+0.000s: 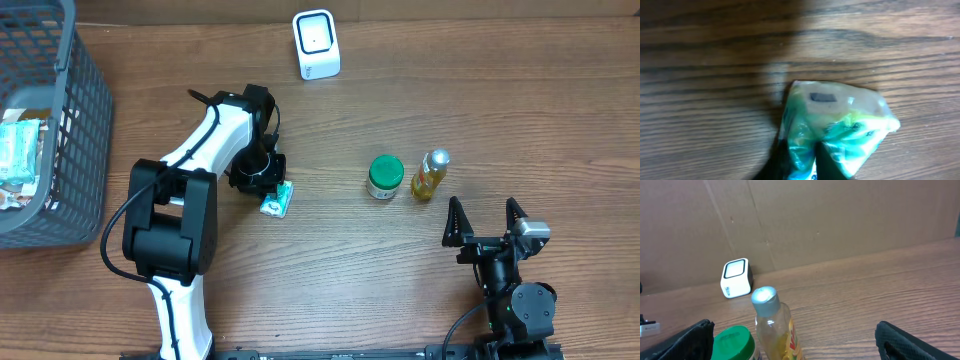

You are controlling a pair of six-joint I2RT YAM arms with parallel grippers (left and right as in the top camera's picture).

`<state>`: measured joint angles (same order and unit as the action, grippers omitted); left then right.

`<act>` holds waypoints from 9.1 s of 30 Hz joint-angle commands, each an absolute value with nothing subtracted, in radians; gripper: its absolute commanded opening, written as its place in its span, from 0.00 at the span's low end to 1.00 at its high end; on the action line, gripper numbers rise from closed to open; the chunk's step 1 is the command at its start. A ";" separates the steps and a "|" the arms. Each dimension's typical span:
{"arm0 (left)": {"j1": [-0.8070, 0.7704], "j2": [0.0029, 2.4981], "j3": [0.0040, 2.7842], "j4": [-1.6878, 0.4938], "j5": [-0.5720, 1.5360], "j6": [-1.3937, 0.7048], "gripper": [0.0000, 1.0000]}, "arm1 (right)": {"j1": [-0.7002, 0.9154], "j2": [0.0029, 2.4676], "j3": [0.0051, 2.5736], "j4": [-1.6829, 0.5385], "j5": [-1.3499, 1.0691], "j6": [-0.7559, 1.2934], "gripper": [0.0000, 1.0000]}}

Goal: Scan the item barcode

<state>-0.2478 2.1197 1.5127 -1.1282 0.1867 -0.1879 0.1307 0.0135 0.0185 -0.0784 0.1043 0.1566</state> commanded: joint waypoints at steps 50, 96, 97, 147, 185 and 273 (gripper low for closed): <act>-0.663 2.172 1.507 -1.289 -1.013 -0.817 0.04 | 0.129 0.003 0.008 -0.073 0.102 0.152 1.00; -0.668 2.236 1.507 -1.220 -0.861 -0.805 0.16 | 0.129 0.003 0.008 -0.074 0.102 0.152 1.00; -0.668 2.236 1.507 -1.223 -0.859 -0.805 0.18 | 0.129 0.003 0.008 -0.074 0.102 0.152 1.00; -0.482 2.210 1.808 -1.389 -0.316 -0.406 0.91 | 0.129 0.003 0.008 -0.074 0.102 0.152 1.00; -0.384 2.210 1.527 -1.126 -0.163 -0.339 0.26 | 0.129 0.003 0.008 -0.073 0.102 0.152 1.00; -0.617 2.210 1.557 -0.709 0.174 -0.748 0.36 | 0.129 0.003 0.008 -0.074 0.102 0.152 1.00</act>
<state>-0.6090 2.1693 1.5635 -0.7082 0.1688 -0.7349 0.1307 0.0128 0.0185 -0.0788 0.1040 0.1562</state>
